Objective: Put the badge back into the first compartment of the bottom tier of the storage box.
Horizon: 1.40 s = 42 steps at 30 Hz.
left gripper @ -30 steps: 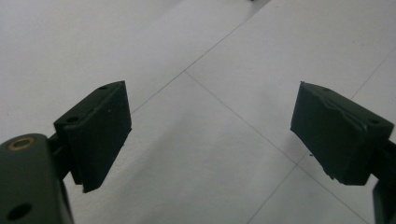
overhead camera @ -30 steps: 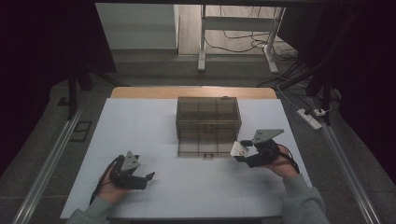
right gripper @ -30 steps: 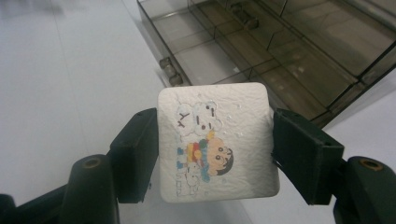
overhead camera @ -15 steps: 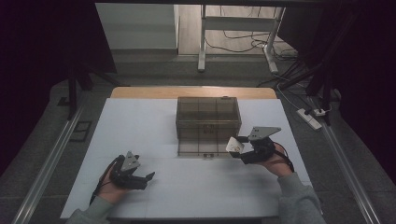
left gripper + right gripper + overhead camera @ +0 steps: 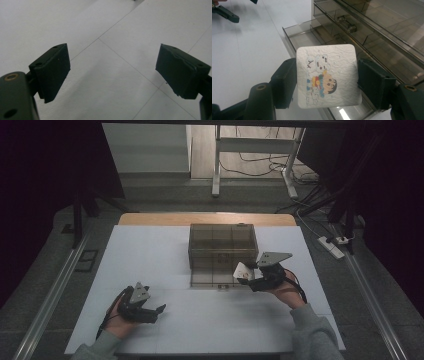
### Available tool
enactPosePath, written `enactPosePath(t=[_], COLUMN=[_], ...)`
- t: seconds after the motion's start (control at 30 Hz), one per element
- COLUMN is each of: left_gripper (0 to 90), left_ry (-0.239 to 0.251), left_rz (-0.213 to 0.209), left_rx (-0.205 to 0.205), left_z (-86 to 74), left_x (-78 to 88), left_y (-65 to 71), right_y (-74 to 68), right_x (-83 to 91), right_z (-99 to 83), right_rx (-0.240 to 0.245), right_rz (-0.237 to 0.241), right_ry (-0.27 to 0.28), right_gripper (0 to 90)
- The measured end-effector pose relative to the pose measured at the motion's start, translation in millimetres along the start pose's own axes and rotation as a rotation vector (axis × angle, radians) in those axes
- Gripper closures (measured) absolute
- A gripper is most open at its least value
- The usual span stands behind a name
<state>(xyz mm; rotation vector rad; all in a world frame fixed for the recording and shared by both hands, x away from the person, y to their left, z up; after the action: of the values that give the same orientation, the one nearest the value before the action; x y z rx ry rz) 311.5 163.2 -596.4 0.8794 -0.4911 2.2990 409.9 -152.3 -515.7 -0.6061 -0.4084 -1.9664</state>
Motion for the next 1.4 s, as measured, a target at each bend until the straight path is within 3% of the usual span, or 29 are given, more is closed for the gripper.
enactPosePath(t=[0.63,1.4], left_gripper=[12.4,12.4], left_ry=[0.003,0.001], left_rz=[0.002,0.002], left_rx=[0.004,0.001], left_z=[0.3,0.4], left_x=[0.3,-0.1], left_y=[-0.4,0.0], right_y=[0.2,-8.7], right_x=[-8.0,-33.0], right_z=[10.0,26.8], right_rx=[0.009,0.042], right_rz=[-0.01,0.027], right_ry=[0.022,0.038], right_gripper=[32.5,32.5])
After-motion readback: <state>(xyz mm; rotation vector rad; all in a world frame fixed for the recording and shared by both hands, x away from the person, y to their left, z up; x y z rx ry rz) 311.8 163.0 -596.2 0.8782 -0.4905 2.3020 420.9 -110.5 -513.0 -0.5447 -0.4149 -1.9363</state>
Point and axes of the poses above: each handheld gripper's, and its own axes: x roughly backward along the jaws, z roughly out of its top, y roughly to its right, the point moved 9 cm from there along -x, roughly forward along the jaws, and after that the axes turned 3 degrees about -x, right-handed, at the moved point
